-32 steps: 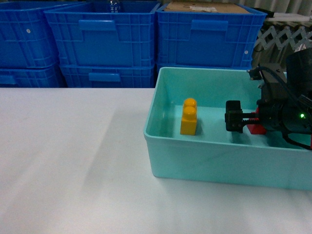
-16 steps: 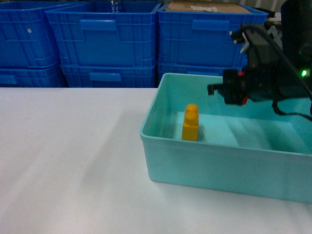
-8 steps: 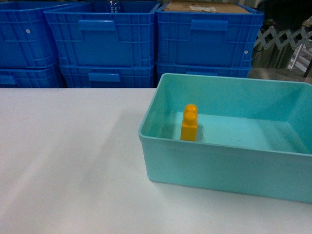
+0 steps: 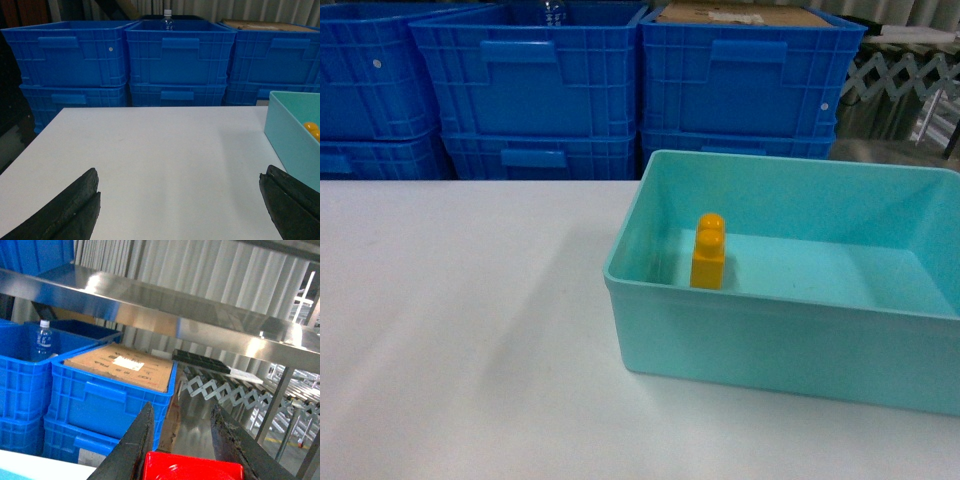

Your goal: Pick red block from blue box to shelf

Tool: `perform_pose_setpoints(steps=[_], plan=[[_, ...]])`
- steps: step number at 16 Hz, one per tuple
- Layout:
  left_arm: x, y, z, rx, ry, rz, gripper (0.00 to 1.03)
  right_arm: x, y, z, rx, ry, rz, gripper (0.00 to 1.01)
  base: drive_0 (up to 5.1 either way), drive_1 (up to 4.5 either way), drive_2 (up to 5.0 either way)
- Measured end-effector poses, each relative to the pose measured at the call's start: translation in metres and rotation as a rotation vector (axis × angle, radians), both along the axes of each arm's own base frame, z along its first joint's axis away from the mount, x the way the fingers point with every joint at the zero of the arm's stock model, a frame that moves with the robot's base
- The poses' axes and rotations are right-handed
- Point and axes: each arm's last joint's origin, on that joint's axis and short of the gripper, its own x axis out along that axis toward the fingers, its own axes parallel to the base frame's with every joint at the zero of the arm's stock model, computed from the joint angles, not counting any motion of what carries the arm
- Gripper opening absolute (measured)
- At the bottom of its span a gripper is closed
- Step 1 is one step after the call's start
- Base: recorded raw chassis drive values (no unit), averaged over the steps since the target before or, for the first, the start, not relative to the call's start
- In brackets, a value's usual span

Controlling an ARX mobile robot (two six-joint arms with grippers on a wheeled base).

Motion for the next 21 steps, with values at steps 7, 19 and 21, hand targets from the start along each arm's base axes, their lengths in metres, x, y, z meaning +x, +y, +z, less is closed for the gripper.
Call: perform_pose_setpoints(steps=[7,19,21], plan=[[0.0,0.0,0.0,0.0,0.0,0.0,0.98,-0.055,-0.043,-0.016,0.066,-0.021,-0.055,0.29,0.0,0.0,0.0],[0.0,0.0,0.0,0.0,0.0,0.0,0.98,-0.094,-0.006,-0.043,0.158,0.019,0.093,0.28,0.0,0.0,0.0],[0.0,0.0,0.0,0.0,0.0,0.0,0.98,-0.095,-0.011,-0.042,0.159,0.005,0.071,0.28,0.0,0.0,0.0]])
